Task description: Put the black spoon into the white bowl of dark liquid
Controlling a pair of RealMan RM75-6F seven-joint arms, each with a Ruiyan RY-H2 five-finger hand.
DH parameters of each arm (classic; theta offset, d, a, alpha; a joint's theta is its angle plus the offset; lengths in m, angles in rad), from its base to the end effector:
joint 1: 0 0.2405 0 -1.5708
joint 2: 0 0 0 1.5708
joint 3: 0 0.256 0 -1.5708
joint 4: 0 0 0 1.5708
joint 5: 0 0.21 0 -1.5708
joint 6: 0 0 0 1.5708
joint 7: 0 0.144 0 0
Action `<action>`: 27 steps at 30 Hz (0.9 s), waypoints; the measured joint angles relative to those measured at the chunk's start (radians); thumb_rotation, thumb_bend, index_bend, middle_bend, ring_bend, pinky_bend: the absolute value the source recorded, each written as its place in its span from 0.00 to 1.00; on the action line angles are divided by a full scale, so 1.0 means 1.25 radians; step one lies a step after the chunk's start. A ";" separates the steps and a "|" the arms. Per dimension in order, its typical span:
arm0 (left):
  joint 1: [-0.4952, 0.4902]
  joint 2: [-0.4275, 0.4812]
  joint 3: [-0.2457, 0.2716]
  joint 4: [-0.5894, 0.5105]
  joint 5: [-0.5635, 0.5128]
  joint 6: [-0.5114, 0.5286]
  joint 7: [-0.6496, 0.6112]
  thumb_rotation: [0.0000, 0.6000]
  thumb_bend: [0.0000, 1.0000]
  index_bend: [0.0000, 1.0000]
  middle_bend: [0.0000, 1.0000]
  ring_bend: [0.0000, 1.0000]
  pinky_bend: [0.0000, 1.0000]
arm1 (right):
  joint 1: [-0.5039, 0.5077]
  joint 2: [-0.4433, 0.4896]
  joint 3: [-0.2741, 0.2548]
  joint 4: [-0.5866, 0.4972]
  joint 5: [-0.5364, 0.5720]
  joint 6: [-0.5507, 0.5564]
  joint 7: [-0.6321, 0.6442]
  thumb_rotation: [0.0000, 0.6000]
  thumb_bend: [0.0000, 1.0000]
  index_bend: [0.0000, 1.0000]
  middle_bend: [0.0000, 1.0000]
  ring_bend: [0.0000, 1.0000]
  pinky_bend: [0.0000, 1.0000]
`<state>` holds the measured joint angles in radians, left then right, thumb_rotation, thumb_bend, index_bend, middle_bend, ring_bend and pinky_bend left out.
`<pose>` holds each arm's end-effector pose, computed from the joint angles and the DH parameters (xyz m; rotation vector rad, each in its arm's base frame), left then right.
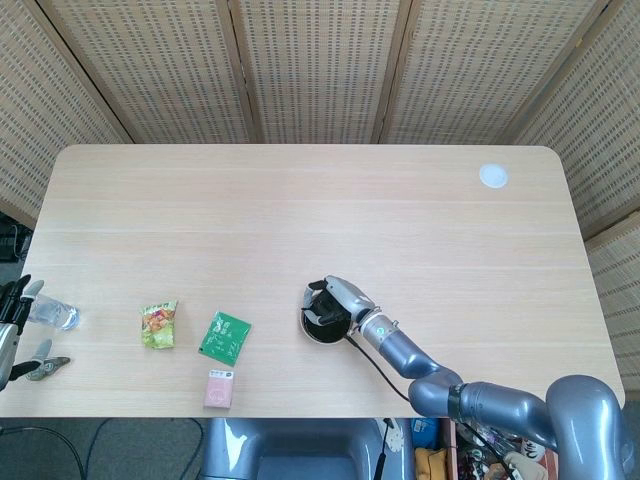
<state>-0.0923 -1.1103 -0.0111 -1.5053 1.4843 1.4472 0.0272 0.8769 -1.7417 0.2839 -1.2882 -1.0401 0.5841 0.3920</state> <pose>-0.3388 0.1768 0.1649 -1.4481 -0.8478 -0.7487 -0.0974 -0.3539 -0.0957 1.7075 -1.9398 1.1244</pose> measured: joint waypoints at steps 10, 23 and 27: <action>-0.004 0.001 -0.002 -0.008 0.004 -0.003 0.008 1.00 0.36 0.00 0.01 0.01 0.00 | -0.011 0.024 -0.009 -0.019 -0.020 -0.022 0.007 1.00 0.74 0.71 0.94 0.99 1.00; 0.001 0.003 -0.001 -0.009 0.000 0.000 0.009 1.00 0.36 0.00 0.01 0.01 0.00 | -0.003 0.012 -0.012 -0.042 -0.046 -0.038 0.008 1.00 0.74 0.71 0.94 0.99 1.00; 0.003 0.002 -0.001 -0.004 -0.003 -0.002 0.004 1.00 0.36 0.00 0.01 0.01 0.00 | 0.004 0.001 -0.007 -0.018 -0.038 -0.035 -0.001 1.00 0.74 0.71 0.94 0.99 1.00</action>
<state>-0.0884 -1.1082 -0.0123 -1.5103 1.4804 1.4452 0.0326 0.8814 -1.7403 0.2747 -1.3111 -1.0879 0.5402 0.3905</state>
